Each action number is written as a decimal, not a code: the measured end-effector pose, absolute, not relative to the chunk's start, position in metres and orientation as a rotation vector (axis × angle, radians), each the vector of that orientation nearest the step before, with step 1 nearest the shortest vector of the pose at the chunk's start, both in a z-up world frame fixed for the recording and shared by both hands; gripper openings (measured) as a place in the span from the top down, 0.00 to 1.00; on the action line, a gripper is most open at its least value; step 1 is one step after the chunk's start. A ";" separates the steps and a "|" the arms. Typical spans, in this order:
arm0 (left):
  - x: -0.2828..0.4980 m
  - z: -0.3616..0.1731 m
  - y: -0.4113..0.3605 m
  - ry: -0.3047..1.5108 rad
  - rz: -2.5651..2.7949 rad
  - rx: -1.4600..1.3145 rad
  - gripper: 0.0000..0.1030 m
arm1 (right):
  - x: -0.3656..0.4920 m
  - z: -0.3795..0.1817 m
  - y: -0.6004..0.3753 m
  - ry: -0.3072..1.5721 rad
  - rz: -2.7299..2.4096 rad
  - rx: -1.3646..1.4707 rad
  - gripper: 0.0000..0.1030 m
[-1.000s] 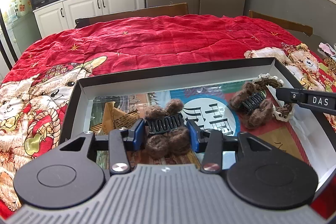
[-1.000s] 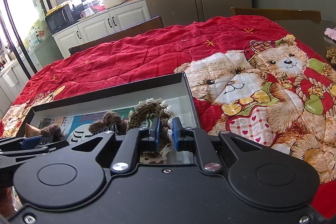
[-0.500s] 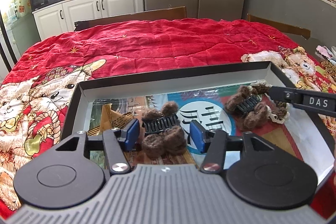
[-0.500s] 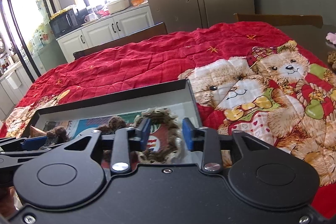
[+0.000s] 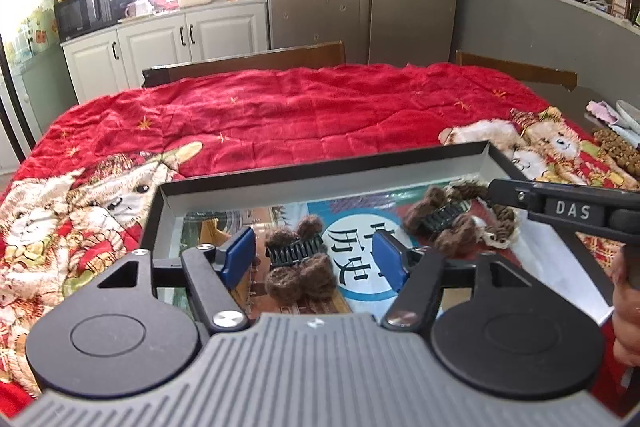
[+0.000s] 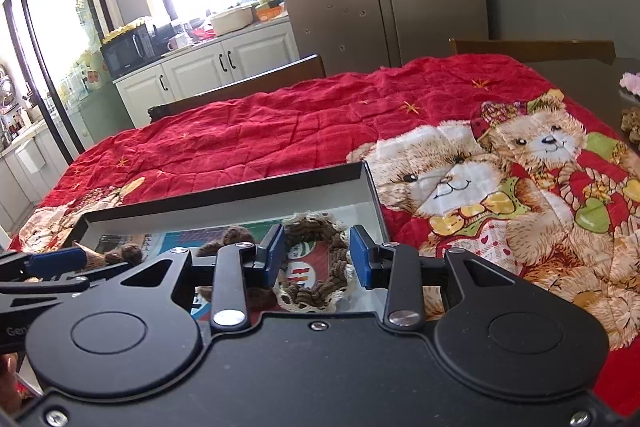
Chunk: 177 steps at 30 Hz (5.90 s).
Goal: Organize objects
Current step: 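Open the right gripper to release the scrunchie while the left gripper releases the hair clip, then withdraw both grippers from the box toward the scrunchies on the bedspread, then grasp the blue-white scrunchie with the right gripper while the left gripper grasps the black white-trimmed scrunchie, then carry the blue-white scrunchie in the right gripper over the box while the left gripper carries the black scrunchie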
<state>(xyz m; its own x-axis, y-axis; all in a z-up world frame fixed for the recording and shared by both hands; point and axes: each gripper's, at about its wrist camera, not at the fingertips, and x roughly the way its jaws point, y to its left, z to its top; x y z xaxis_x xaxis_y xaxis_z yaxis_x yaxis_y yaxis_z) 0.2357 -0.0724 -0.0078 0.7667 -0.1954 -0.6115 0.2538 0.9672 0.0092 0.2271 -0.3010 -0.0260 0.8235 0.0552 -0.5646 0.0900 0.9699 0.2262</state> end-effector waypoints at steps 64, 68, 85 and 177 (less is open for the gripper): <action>0.101 -0.001 0.026 0.627 -0.252 0.138 0.22 | 0.030 0.022 -0.218 0.504 0.344 -0.001 0.66; 0.099 -0.013 0.027 0.643 -0.276 0.140 0.22 | 0.024 0.011 -0.214 0.517 0.385 -0.013 0.66; 0.104 -0.036 0.025 0.662 -0.312 0.161 0.39 | 0.022 -0.018 -0.181 0.589 0.519 -0.226 0.67; 0.114 0.034 -0.008 0.495 -0.395 0.109 0.85 | 0.048 0.042 -0.240 0.462 0.363 0.012 0.88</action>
<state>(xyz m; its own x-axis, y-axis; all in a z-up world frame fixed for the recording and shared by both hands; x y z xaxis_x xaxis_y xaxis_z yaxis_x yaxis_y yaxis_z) 0.1143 -0.0083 0.0343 0.8062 -0.3421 -0.4828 0.3941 0.9191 0.0069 0.0481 -0.2399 0.0423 0.8321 0.3453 -0.4340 -0.3401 0.9358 0.0925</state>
